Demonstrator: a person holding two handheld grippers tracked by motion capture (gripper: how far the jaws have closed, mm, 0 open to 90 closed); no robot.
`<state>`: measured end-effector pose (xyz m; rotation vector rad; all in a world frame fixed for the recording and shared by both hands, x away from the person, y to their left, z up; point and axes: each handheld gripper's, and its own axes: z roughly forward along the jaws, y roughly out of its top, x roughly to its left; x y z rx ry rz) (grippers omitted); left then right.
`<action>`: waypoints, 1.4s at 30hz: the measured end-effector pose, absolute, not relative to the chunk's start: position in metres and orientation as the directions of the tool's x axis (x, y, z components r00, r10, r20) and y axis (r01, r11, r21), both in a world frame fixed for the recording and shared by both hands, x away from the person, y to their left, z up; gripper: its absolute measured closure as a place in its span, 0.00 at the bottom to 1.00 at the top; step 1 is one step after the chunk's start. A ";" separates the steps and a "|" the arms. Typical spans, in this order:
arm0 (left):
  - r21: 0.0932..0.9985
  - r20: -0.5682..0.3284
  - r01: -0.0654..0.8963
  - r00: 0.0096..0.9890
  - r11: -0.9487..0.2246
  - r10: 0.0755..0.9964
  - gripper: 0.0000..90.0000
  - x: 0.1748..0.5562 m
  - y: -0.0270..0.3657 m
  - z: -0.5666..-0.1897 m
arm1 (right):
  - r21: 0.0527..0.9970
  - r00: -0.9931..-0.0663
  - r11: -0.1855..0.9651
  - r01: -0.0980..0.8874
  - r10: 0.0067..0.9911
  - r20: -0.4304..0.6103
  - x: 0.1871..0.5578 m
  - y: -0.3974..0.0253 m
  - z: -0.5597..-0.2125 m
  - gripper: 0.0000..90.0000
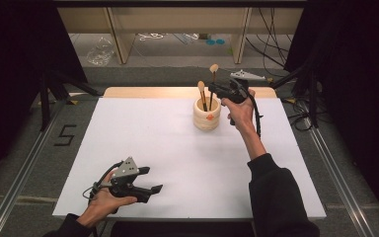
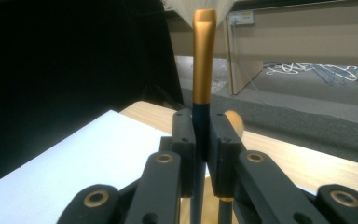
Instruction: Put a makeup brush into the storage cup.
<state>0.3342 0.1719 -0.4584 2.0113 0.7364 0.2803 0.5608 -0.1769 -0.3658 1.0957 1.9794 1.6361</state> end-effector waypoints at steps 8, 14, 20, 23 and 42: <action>0.842 -0.111 0.398 0.789 -0.365 0.604 0.23 0.334 0.171 -0.459 | 0.948 -0.634 0.025 0.317 0.749 0.192 0.568 -0.173 -0.359 0.92; 0.836 -0.109 0.395 0.800 -0.381 0.590 0.23 0.334 0.171 -0.460 | 0.942 -0.606 0.024 0.334 0.771 0.195 0.576 -0.174 -0.368 0.92; 0.832 -0.136 0.419 0.790 -0.365 0.598 0.23 0.333 0.171 -0.460 | 0.938 -0.593 0.020 0.345 0.779 0.201 0.580 -0.173 -0.376 0.92; 0.831 -0.138 0.420 0.790 -0.364 0.597 0.23 0.333 0.171 -0.460 | 0.938 -0.590 0.020 0.346 0.782 0.201 0.581 -0.173 -0.378 0.92; 0.838 -0.129 0.409 0.792 -0.362 0.597 0.23 0.334 0.172 -0.459 | 0.929 -0.578 0.026 0.370 0.789 0.208 0.588 -0.170 -0.393 0.92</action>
